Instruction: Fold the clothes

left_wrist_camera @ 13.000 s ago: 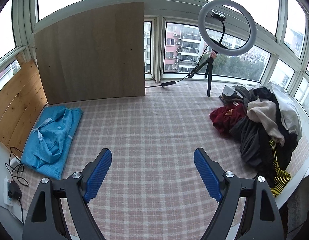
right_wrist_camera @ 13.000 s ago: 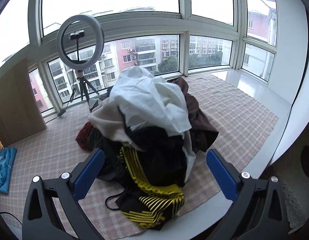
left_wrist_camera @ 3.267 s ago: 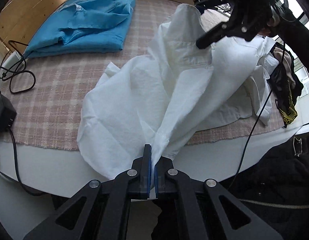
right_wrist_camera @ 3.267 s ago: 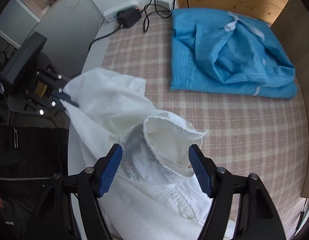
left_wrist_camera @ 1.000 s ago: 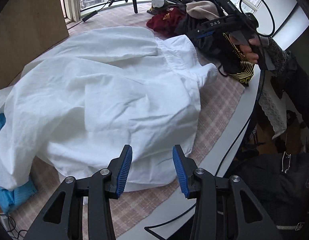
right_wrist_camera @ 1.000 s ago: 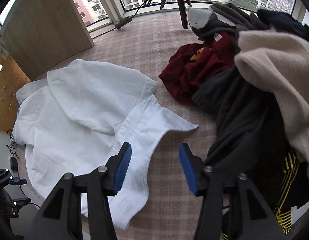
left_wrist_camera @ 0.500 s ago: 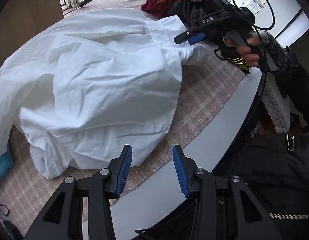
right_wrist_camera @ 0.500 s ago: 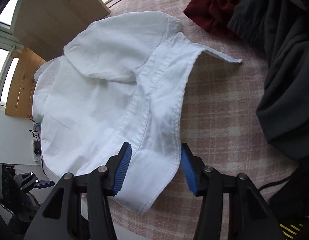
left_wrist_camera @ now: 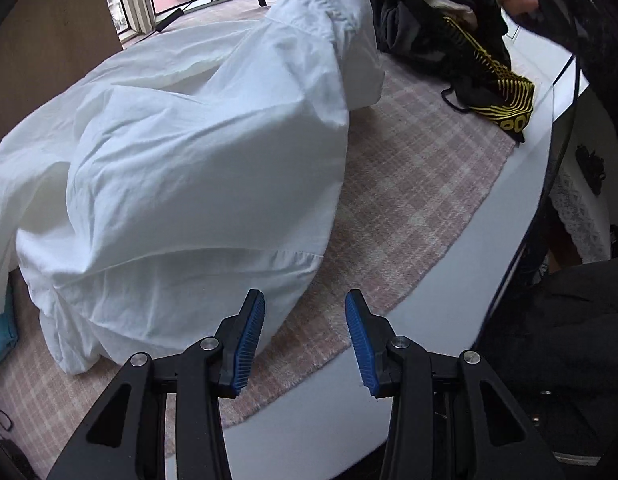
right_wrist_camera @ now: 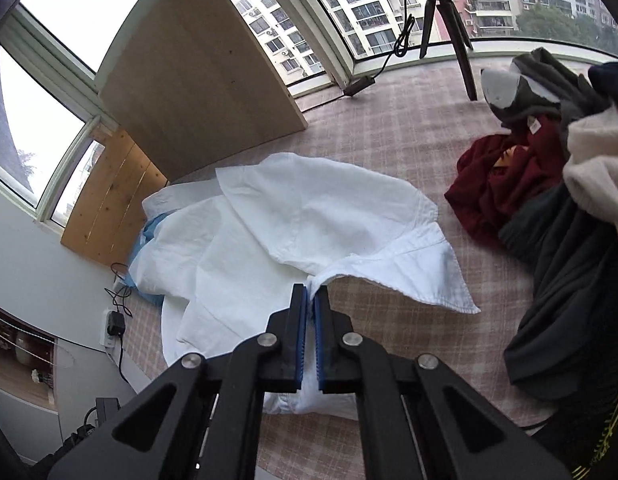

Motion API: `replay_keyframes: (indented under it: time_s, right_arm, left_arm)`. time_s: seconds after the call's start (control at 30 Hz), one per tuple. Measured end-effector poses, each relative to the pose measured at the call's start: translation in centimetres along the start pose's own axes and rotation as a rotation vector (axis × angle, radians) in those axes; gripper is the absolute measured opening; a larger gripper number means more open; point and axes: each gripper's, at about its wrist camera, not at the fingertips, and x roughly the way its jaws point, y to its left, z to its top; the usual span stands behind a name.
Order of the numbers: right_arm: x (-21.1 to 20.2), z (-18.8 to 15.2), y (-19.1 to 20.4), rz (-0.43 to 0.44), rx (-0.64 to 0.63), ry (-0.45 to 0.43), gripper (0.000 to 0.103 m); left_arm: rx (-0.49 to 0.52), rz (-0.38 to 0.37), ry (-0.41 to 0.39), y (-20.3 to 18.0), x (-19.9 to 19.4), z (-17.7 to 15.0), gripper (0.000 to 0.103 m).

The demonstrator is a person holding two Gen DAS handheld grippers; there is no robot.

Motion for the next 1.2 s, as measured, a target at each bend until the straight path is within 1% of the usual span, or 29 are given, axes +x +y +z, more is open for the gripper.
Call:
replay_keyframes:
  time_s: [0.03, 0.1, 0.17, 0.2, 0.23, 0.27, 0.3, 0.4, 0.5, 0.53, 0.57, 0.63, 0.73, 0.87, 0.93, 0.97, 1.0, 1.03, 1.07, 1.2]
  right_arm:
    - [-0.1, 0.3, 0.2, -0.006, -0.010, -0.001, 0.004]
    - [-0.4, 0.8, 0.6, -0.019, -0.029, -0.004, 0.004]
    - [-0.7, 1.3, 1.1, -0.031, -0.049, -0.006, 0.004]
    - [-0.9, 1.6, 1.3, -0.038, -0.058, -0.007, 0.004]
    - [-1.0, 1.8, 1.5, -0.044, -0.068, -0.008, 0.004]
    - [-1.1, 2.1, 1.6, -0.051, -0.073, -0.010, 0.004]
    - [-1.2, 2.3, 1.5, -0.058, -0.073, -0.011, 0.004]
    - [-1.8, 2.6, 1.2, -0.090, -0.085, -0.026, 0.004]
    - [-2.1, 2.0, 0.6, -0.122, -0.099, -0.020, 0.004]
    - [-2.2, 1.7, 0.3, -0.132, -0.105, -0.011, 0.004]
    - [-2.1, 1.2, 0.0, -0.142, -0.108, 0.004, 0.004]
    - [-1.7, -0.5, -0.8, -0.162, -0.109, 0.045, 0.004]
    - [-0.9, -3.6, -2.0, -0.158, -0.089, 0.090, 0.004]
    - [1.1, -6.5, -3.5, -0.122, -0.020, 0.111, 0.004]
    - [2.0, -7.3, -4.4, -0.112, 0.047, 0.111, 0.005]
    - [2.3, -7.6, -5.0, -0.098, 0.102, 0.112, 0.011]
    - [2.6, -7.8, -5.5, -0.078, 0.145, 0.109, 0.015]
    - [2.9, -8.1, -6.0, -0.058, 0.178, 0.100, 0.022]
    - [3.3, -8.3, -6.3, -0.054, 0.199, 0.099, 0.026]
    - [5.4, -8.8, -6.6, -0.093, 0.237, 0.117, 0.027]
  left_arm:
    - [0.008, 0.029, 0.002, 0.0, 0.5, 0.2, 0.040]
    - [-0.011, 0.069, 0.001, 0.3, 1.2, 0.8, 0.040]
    - [-0.038, 0.098, -0.027, 0.7, 1.5, 1.3, 0.040]
    - [-0.038, 0.089, -0.030, 0.9, 1.6, 1.5, 0.033]
    - [-0.039, 0.077, -0.030, 1.0, 1.8, 1.7, 0.008]
    - [-0.047, 0.056, -0.011, 1.3, 2.1, 1.8, 0.002]
    - [-0.061, 0.046, 0.000, 1.7, 2.1, 1.8, 0.000]
    - [-0.074, 0.019, -0.001, 2.5, 0.1, 1.9, 0.000]
    - [-0.055, -0.016, -0.071, 2.9, -5.4, 1.9, 0.000]
    - [-0.033, -0.010, -0.092, 3.0, -7.6, 1.9, 0.000]
    - [-0.003, 0.016, -0.106, 3.1, -9.5, 2.1, 0.000]
    - [0.046, 0.091, -0.128, 3.7, -12.8, 2.8, 0.000]
    - [0.081, 0.142, -0.144, 6.0, -15.3, 5.8, 0.000]
    - [0.127, 0.184, -0.104, 8.9, -13.1, 11.5, 0.000]
    - [0.157, 0.184, -0.069, 9.3, -11.2, 13.4, 0.000]
    - [0.173, 0.183, -0.053, 9.5, -10.2, 14.3, 0.000]
    - [0.192, 0.176, -0.042, 9.4, -9.6, 14.6, 0.000]
    - [0.212, 0.169, -0.032, 9.3, -8.9, 14.9, 0.000]
    - [0.230, 0.163, -0.022, 9.3, -8.3, 15.2, 0.000]
    - [0.271, 0.140, 0.018, 9.7, -6.6, 15.7, 0.000]
